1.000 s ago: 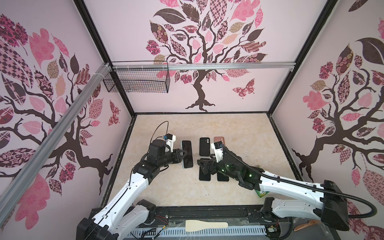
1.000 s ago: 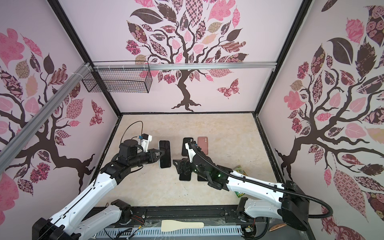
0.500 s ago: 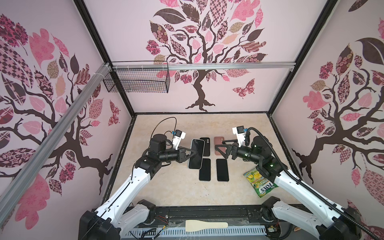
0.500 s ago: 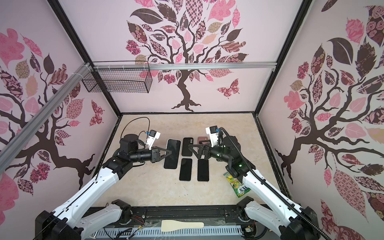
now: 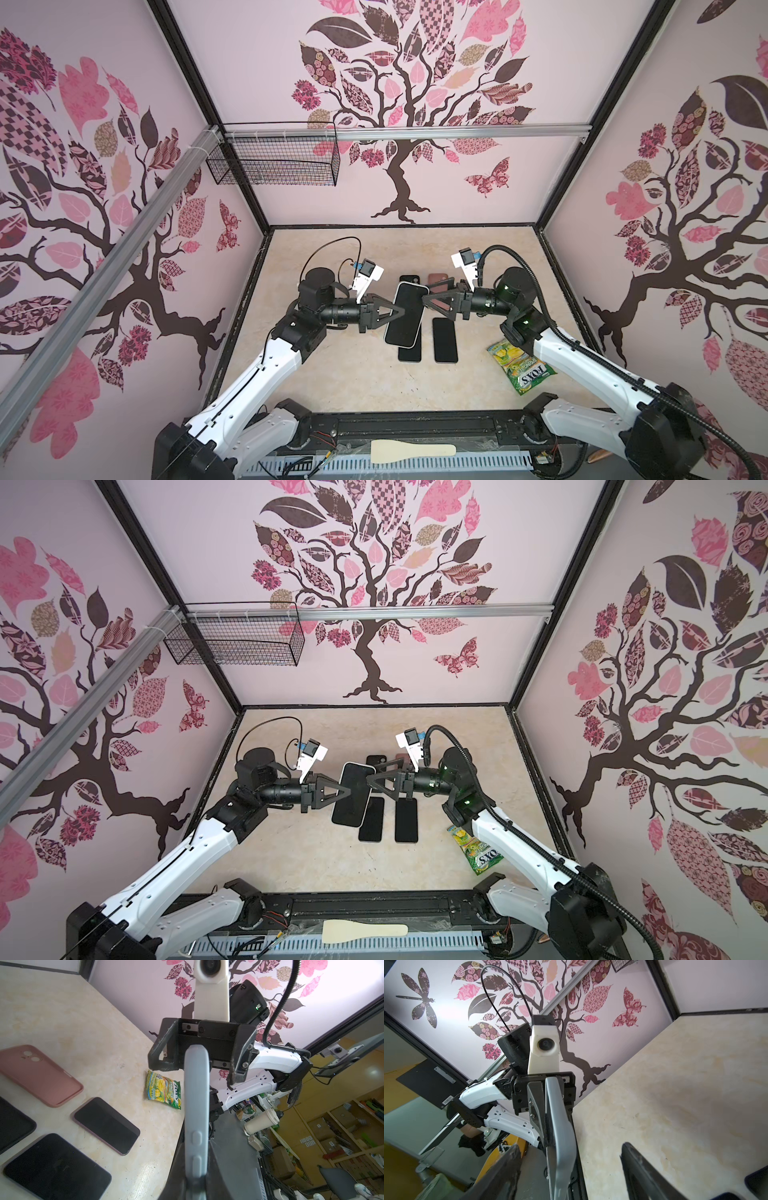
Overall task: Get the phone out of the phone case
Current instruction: 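Grip the light blue case edge with the left gripper beside the right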
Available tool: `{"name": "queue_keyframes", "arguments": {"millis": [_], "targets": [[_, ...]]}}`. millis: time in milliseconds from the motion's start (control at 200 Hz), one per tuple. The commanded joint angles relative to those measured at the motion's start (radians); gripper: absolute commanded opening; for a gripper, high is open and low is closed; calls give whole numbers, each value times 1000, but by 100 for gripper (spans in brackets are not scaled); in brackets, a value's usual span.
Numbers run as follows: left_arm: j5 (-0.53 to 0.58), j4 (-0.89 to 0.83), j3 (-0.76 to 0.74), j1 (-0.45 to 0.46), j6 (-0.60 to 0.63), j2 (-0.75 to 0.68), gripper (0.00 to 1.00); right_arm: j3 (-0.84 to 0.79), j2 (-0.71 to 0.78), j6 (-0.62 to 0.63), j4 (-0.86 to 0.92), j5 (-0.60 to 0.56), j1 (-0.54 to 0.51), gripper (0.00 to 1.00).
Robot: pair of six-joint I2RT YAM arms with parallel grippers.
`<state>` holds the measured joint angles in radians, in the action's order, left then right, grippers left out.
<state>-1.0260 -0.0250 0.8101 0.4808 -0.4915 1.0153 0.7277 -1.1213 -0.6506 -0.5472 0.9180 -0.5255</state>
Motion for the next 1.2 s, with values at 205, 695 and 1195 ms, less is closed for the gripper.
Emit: {"name": "queue_keyframes", "arguments": {"millis": [205, 695, 1195], "targets": [[1, 180, 64, 7, -89, -19, 0, 7, -3, 50, -101, 109, -69, 59], [41, 290, 45, 8, -163, -40, 0, -100, 2, -31, -349, 18, -159, 35], [28, 278, 41, 13, -153, -43, 0, -65, 28, 49, -227, 5, -161, 27]]}}
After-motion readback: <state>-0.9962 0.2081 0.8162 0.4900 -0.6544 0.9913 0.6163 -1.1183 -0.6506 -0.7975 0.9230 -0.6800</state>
